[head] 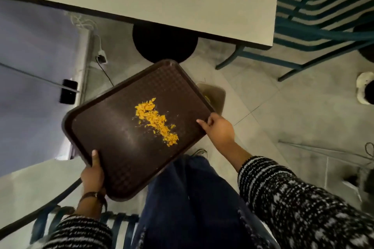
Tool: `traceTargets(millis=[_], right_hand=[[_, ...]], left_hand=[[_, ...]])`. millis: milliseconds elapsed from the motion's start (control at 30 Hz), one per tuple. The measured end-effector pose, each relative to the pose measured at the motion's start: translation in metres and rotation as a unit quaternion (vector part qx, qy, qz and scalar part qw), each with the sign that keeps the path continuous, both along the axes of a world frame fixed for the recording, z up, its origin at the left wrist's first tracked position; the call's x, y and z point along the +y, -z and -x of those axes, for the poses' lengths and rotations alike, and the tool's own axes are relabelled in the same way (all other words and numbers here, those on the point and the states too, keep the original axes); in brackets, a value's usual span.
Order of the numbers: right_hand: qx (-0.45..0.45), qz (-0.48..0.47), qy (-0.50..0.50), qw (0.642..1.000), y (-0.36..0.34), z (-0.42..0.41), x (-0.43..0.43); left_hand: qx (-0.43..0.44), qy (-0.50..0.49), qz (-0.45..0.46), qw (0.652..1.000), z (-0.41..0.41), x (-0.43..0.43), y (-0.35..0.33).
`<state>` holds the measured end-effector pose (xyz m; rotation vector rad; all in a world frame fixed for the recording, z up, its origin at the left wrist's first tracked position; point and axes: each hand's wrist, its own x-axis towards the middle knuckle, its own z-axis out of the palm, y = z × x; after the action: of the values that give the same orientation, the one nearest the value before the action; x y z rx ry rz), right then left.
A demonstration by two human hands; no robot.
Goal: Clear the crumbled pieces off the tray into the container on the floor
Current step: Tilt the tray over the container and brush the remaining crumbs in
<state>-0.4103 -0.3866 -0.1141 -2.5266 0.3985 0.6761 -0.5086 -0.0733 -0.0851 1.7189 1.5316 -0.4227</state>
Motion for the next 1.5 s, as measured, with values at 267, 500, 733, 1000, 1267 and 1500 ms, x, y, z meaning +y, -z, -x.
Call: traceTargets(millis=[267,500,733,1000,1267,1500], right_hand=[[-0.117,-0.115,-0.235,0.958,0.089,-0.072,0.038],[-0.003,-0.044,-0.389,0.92,0.136,-0.112,0.049],[-0.084,-0.066,-0.345,0.932,0.148,-0.105,0.031],[-0.104,-0.09,-0.292,0.947,0.162,-0.095,0.026],[-0.113,-0.187,-0.043,0.975,0.169,-0.097,0.013],[-0.114,-0.153,0.176,0.966,0.173,-0.108,-0.038]], left_hand=[[-0.037,0.041,0.038,0.998,-0.065,-0.029,0.093],[-0.095,0.045,0.059,0.993,-0.103,-0.046,0.128],[-0.104,0.064,0.051,0.991,-0.116,-0.048,0.135],[-0.099,0.049,0.051,0.993,-0.113,-0.05,0.141],[-0.078,0.059,0.035,0.995,-0.108,-0.044,0.155],[-0.063,0.062,0.01,0.996,-0.113,-0.03,0.161]])
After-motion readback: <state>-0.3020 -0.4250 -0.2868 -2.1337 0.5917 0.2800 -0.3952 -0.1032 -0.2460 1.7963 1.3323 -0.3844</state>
